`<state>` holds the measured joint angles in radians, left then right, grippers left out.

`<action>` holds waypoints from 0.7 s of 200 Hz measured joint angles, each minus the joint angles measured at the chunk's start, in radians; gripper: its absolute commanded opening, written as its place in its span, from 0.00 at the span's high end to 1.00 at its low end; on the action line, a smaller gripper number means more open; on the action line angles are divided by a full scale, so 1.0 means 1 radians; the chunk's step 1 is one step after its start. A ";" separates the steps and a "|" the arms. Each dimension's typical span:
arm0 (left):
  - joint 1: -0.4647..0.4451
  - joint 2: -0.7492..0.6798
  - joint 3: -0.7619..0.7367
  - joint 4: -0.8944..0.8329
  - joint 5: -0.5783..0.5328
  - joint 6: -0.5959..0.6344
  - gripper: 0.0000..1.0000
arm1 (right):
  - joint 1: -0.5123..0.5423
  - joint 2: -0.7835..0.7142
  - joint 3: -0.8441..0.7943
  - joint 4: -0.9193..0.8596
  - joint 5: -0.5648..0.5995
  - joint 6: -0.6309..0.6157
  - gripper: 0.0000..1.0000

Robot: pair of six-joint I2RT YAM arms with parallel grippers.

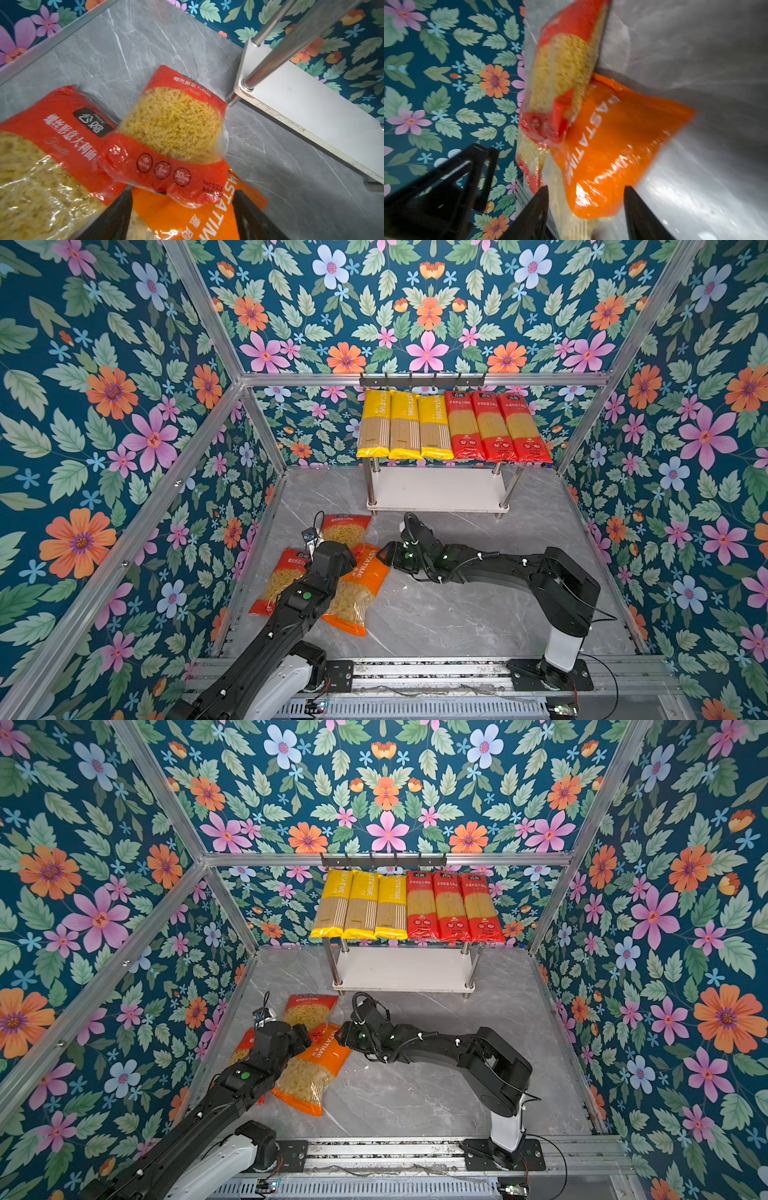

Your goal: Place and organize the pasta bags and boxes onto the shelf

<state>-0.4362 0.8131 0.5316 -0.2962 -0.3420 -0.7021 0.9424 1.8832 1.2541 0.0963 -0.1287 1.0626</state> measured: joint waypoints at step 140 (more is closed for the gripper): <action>0.011 -0.045 0.031 -0.077 -0.006 0.055 0.24 | -0.005 0.419 0.537 -0.200 -0.154 -0.019 0.78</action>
<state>-0.4255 0.7685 0.5629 -0.3737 -0.3485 -0.6472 0.9371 2.3024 1.7912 -0.1036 -0.2825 1.0431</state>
